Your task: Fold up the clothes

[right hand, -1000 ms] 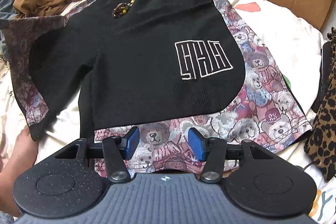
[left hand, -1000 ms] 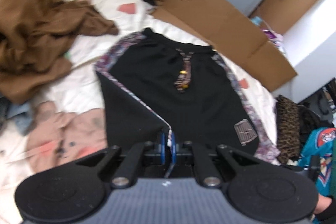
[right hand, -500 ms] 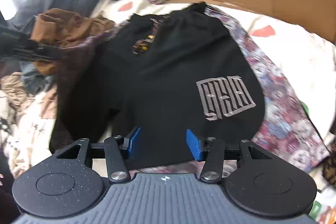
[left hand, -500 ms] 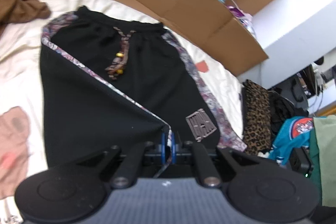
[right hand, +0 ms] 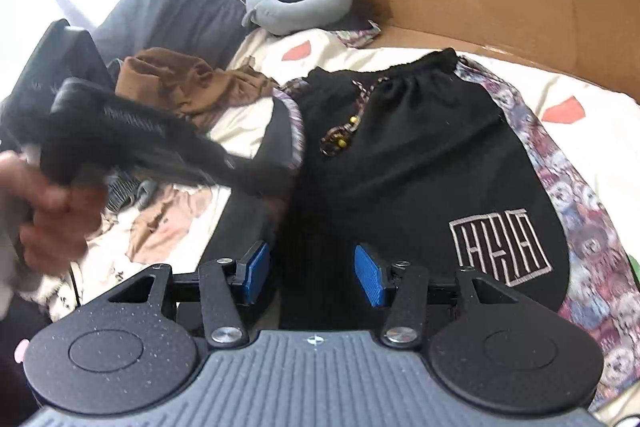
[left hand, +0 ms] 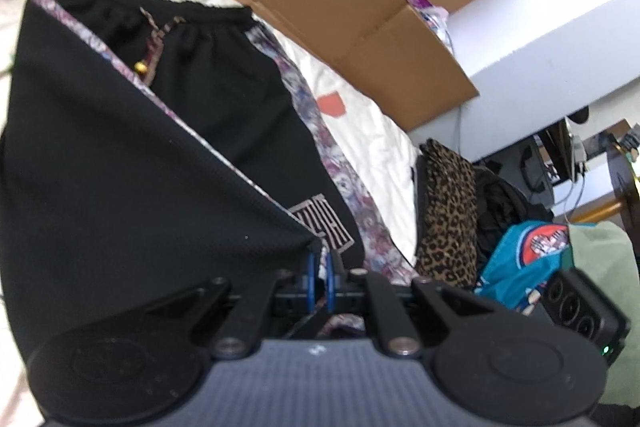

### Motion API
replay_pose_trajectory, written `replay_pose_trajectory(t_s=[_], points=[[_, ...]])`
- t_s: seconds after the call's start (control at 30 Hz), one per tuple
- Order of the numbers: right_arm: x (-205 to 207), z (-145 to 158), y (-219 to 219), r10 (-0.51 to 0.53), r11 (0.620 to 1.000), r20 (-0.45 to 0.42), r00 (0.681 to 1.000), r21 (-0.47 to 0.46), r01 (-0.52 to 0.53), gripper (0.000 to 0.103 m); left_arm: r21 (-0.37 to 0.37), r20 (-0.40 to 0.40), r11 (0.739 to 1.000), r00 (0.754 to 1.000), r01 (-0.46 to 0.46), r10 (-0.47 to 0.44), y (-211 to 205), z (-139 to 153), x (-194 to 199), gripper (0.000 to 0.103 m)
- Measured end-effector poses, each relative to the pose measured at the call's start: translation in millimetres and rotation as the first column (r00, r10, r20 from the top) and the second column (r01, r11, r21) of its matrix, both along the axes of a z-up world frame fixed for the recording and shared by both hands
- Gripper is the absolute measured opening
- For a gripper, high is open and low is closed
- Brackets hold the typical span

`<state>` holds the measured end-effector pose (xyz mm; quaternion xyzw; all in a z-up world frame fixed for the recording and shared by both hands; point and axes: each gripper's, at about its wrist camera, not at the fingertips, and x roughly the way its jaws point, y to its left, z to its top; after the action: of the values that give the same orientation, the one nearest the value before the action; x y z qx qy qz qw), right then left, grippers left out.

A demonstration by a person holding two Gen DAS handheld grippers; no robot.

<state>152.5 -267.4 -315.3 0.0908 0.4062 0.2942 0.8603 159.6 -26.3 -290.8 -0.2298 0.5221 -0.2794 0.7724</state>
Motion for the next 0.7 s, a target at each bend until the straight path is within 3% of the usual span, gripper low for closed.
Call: replay_pose_trajectory(t_s=[0.17,0.27,0.4,0.53,0.7], points=[[6,1,9,-0.014,0.999,-0.001,1.0,0.032,0.014,0.052,0.0,-0.004,0.999,0.999,0.046,-0.046,-21,1,0,0.006],[7,-1,11,-0.045,0.999,-0.004,0.999,0.031,0.045,0.033,0.032,-0.001,0.996,0.997,0.08,-0.08,-33,6,2,0.006],[5,-8,2,-0.087,0.996,-0.002,0.996,0.026,0.087,0.001,0.078,0.003,0.99,0.993,0.118,-0.119,-47,15,6,0.006],[-1,-11,-7,-0.115,0.991,0.016,0.993,0.071,0.114,0.0,0.128,-0.025,0.98,0.988,0.154,-0.152,-57,26,11,0.01],[-6,-13,-12,-0.136,0.987,0.038,0.99,0.087,0.132,0.0,0.197,-0.023,0.97,0.99,0.141,-0.139,-55,44,19,0.035]])
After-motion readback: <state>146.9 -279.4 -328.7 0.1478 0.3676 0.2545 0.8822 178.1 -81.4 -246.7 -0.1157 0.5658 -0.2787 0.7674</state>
